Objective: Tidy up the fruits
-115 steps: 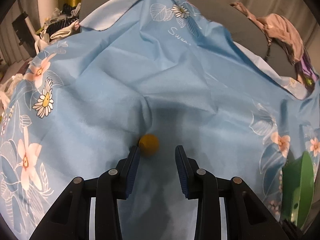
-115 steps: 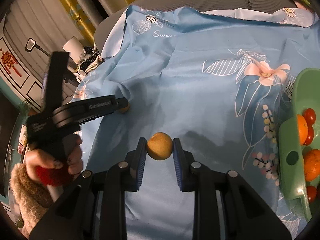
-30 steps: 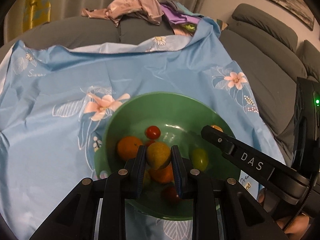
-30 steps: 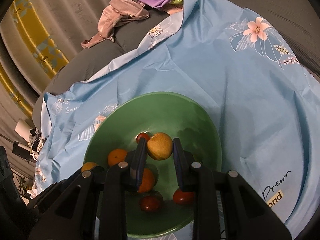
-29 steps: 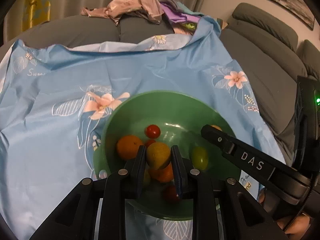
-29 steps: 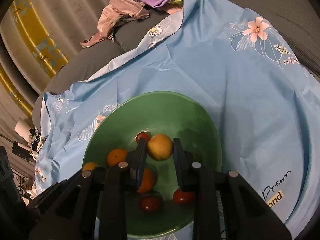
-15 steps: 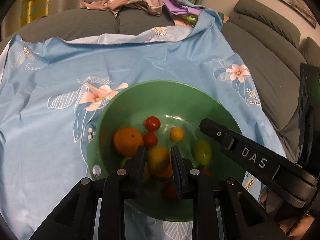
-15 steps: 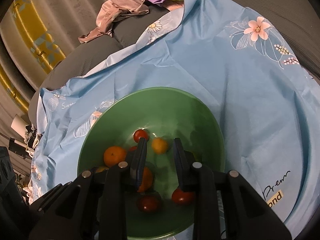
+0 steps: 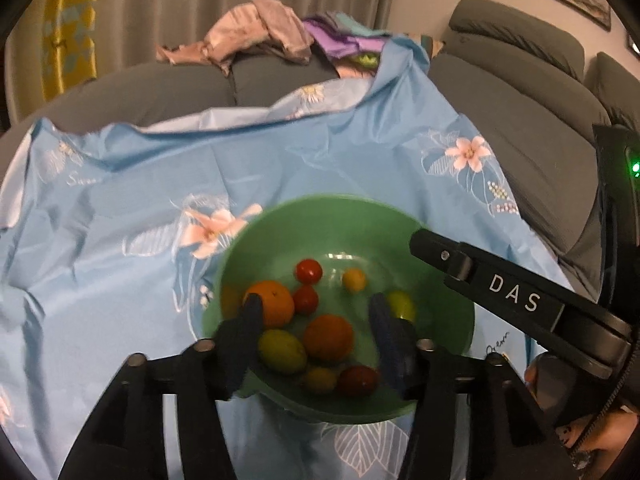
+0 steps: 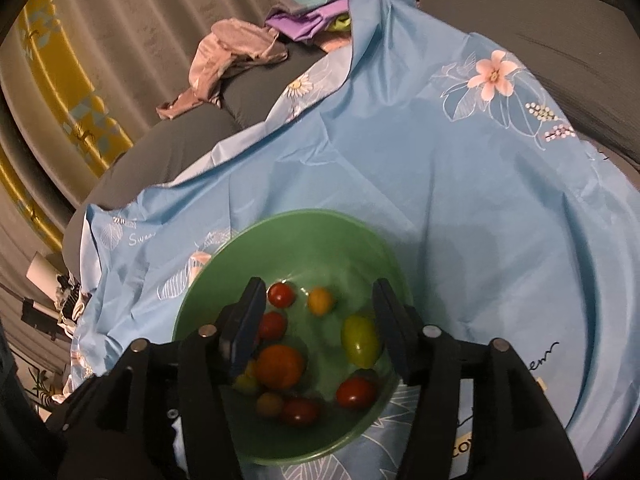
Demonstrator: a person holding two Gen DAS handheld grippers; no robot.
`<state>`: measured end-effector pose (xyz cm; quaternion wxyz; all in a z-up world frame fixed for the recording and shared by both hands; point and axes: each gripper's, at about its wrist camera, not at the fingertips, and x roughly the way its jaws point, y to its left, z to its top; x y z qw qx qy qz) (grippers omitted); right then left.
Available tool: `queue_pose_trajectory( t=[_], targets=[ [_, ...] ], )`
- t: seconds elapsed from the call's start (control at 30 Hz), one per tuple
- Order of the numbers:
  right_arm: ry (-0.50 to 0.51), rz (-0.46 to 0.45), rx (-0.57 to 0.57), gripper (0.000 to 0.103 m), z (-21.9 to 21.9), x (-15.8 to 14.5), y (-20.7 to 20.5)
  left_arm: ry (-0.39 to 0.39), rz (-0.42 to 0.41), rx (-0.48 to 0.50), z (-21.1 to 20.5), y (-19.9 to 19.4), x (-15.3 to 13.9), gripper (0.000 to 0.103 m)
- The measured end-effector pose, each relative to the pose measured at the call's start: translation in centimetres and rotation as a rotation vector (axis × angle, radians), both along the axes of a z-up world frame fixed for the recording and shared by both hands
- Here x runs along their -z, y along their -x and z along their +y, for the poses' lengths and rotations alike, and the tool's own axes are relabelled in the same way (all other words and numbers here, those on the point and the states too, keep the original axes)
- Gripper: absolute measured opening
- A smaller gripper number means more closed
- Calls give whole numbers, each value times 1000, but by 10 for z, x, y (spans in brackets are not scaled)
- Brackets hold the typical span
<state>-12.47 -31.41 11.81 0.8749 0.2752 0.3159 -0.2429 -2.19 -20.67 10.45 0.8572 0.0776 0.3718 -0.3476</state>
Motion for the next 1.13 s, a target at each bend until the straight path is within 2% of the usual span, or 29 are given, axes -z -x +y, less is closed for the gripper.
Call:
queue_pose_trajectory(
  t=[0.17, 0.3, 0.5, 0.83, 1.13],
  targets=[
    [1, -15, 22, 63, -3, -4, 7, 11, -84, -26, 6, 8, -14, 58],
    [4, -8, 22, 63, -3, -4, 7, 73, -38, -33, 13, 1, -16, 59],
    [10, 1, 10, 63, 0, -4, 4, 45, -43, -56, 12, 2, -14, 59],
    [18, 7, 7, 63, 2, -4, 3, 57, -35, -46, 15, 2, -14, 59],
    [49, 27, -14, 63, 11, -5, -5, 51, -49, -74, 27, 3, -20, 59]
  ],
)
